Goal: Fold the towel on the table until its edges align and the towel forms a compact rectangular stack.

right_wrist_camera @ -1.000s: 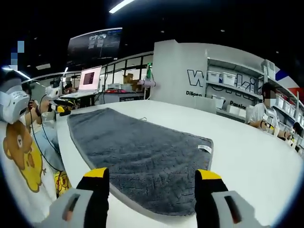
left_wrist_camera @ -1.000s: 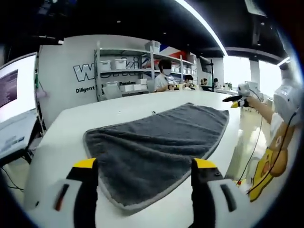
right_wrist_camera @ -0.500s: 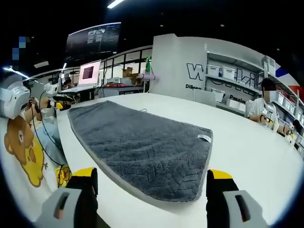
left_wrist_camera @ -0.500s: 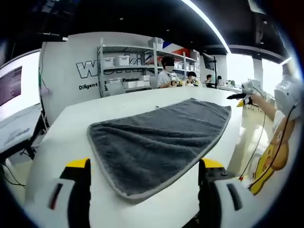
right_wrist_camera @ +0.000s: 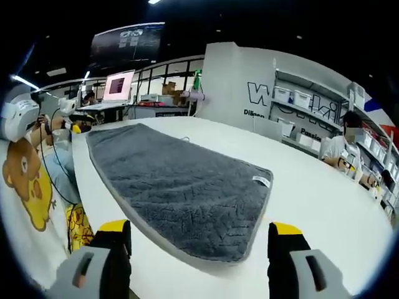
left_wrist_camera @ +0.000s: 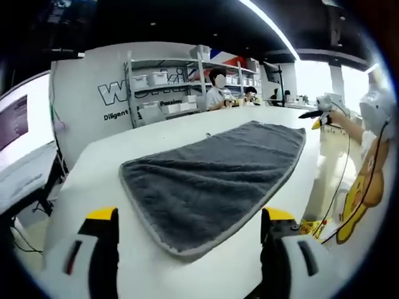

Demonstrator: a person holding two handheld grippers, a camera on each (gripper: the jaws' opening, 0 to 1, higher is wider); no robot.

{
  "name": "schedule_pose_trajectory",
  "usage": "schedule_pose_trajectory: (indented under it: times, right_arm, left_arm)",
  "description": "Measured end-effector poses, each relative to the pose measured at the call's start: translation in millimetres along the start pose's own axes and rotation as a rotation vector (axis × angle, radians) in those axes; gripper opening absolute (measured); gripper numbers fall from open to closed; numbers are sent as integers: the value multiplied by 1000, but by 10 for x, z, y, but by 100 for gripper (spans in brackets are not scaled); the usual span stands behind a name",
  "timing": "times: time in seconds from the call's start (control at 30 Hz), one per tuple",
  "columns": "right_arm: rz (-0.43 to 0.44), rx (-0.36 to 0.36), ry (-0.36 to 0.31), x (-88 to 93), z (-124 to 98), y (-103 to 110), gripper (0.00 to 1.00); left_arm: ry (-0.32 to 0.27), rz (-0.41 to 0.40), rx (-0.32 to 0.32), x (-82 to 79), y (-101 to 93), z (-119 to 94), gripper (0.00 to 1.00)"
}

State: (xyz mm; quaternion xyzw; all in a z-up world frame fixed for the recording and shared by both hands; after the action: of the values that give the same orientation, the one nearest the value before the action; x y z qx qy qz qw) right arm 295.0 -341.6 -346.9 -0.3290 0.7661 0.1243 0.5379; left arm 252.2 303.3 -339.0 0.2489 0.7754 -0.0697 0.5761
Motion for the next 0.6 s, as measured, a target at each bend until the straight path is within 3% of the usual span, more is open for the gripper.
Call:
schedule_pose_trajectory:
  times: [0.13,0.2,0.33,0.37,0.6]
  right_arm:
    - [-79,-42,25,65,-54,-64,88]
    - [-142,-72,35,103,-67,-91,85]
    - [-184,-70,55,198,-79,-233,75]
    - [-194,-67,56,218,-82,-276,74]
    - [-269,-130,60,335,-105,-329,64]
  left_arm:
    - [-9,36,30,52,105,-4,94]
    - [-14,105,65,75,161,-6,87]
    - [-11,181,87,127,278,-5,80]
    - [-20,221,118,125,270,-3,78]
    - [16,272,189,278,267,-34,71]
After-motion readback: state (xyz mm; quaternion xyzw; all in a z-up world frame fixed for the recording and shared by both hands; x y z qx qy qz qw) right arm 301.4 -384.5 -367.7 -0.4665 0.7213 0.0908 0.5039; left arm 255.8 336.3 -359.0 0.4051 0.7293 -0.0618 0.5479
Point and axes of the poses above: the point that each gripper's makers call its tool centre point, and the gripper's own axes: z roughly forward along the fingers, y roughly to its left, x roughly out of its underside, the point moved 4 cm from there along -z, roughly backward along the fingers, and after that the axes turned 3 degrees about -y, right-handed, at the moved point
